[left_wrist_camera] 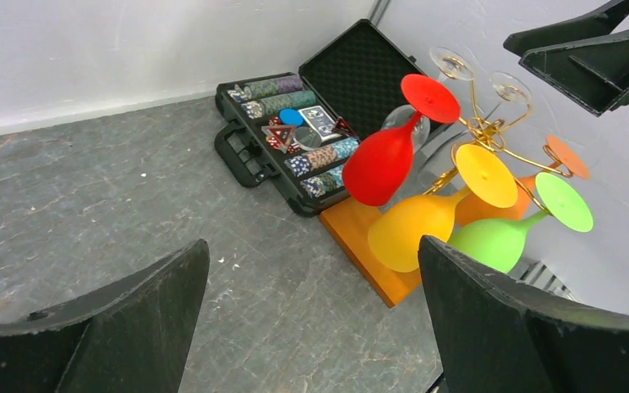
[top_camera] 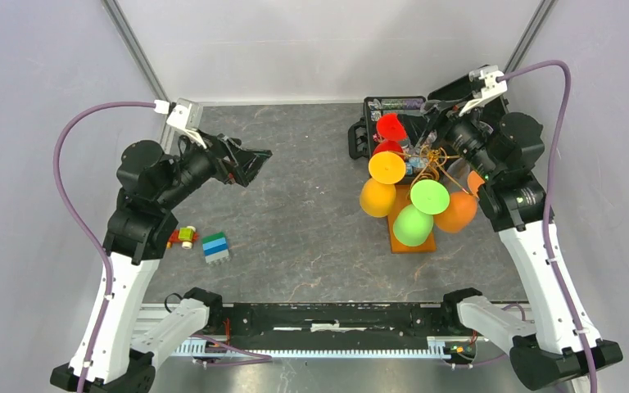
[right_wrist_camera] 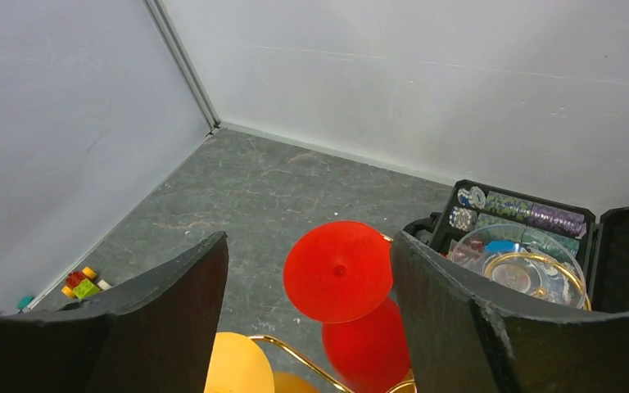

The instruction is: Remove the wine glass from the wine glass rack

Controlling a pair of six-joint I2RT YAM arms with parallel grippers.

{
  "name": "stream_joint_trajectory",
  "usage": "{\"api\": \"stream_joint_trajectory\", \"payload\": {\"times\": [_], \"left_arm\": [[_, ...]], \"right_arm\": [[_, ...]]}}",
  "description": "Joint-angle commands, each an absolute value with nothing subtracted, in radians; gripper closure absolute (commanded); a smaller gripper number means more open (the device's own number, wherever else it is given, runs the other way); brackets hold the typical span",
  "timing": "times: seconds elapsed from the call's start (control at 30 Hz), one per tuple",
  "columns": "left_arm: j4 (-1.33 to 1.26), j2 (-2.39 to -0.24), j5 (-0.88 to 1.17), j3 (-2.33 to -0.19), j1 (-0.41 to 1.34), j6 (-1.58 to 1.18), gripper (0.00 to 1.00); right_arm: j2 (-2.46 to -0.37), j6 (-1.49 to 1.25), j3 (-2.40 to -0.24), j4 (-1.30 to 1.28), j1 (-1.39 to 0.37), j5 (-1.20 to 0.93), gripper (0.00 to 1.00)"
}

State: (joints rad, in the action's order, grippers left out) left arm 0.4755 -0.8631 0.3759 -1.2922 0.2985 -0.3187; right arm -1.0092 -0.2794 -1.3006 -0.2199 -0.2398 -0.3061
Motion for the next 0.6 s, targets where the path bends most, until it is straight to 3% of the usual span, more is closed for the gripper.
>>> {"api": "stream_joint_trajectory", "payload": {"times": [0.0, 0.13, 0.27, 0.37, 0.57], "left_arm": [[0.392, -0.854, 0.440, -1.263, 0.298, -0.365, 0.00], [0.243, -0.850, 0.622, -1.186, 0.299, -0.408, 0.00], [-0.093, -0.867, 0.858, -1.063, 0.302, -0.625, 0.00], [-0.300, -0.909, 0.885, -1.008, 0.323, -0.795, 0.00], [-0.327, -1.020, 0.789, -1.020, 0.485, -0.829, 0.00]], "right_arm": [[-0.967, -0.241, -1.300, -0.230, -0.238, -0.287, 0.22], [-0.950, -0.200, -1.285, -0.234, -0.238, -0.282, 0.19], [-0.934, -0.171, -1.271, -0.220, -0.237, -0.300, 0.18], [-0.928, -0.175, -1.248, -0.206, -0.238, -0.304, 0.17], [-0.929, -0.220, -1.213, -0.183, -0.238, -0.305, 0.17]]}}
